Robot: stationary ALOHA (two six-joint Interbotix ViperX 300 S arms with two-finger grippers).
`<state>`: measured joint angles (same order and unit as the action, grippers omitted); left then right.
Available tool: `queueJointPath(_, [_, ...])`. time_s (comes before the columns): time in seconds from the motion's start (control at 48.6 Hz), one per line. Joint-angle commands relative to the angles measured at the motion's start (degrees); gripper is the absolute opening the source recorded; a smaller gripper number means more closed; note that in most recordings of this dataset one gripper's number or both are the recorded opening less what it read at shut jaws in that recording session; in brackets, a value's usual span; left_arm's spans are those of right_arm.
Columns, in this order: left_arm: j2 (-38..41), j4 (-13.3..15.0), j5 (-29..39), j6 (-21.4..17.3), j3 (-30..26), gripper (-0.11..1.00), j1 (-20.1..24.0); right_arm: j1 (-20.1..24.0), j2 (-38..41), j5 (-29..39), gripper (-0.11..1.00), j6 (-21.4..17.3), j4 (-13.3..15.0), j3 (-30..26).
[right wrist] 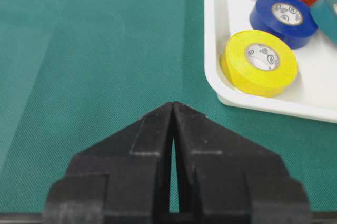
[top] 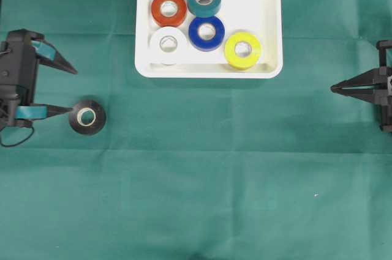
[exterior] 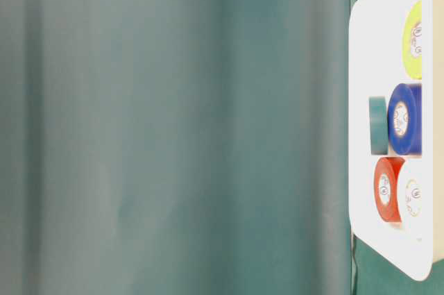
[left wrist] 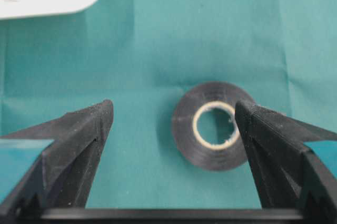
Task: Put the tape into the white case with the left arm.
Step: 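Withdraw the left gripper to the black tape roll, then lower the left gripper and grasp the black tape roll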
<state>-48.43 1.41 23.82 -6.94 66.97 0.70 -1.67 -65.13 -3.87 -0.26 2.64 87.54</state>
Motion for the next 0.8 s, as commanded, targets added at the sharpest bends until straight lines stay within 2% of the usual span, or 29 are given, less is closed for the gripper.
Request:
queueJointPath(0.0, [-1.05, 0.18, 0.18, 0.09, 0.00, 0.95, -0.18, -0.09, 0.35, -0.62, -0.09, -0.09, 0.18, -0.53])
queueJointPath(0.412, [-0.62, 0.18, 0.35, 0.00, 0.09, 0.95, -1.41, -0.09, 0.35, -0.62, -0.09, 0.00, 0.18, -0.53])
queueJointPath(0.782, [8.44, 0.18, 0.44, 0.00, -1.85, 0.95, -3.87, 0.00, 0.35, -0.53, -0.09, 0.00, 0.18, -0.53])
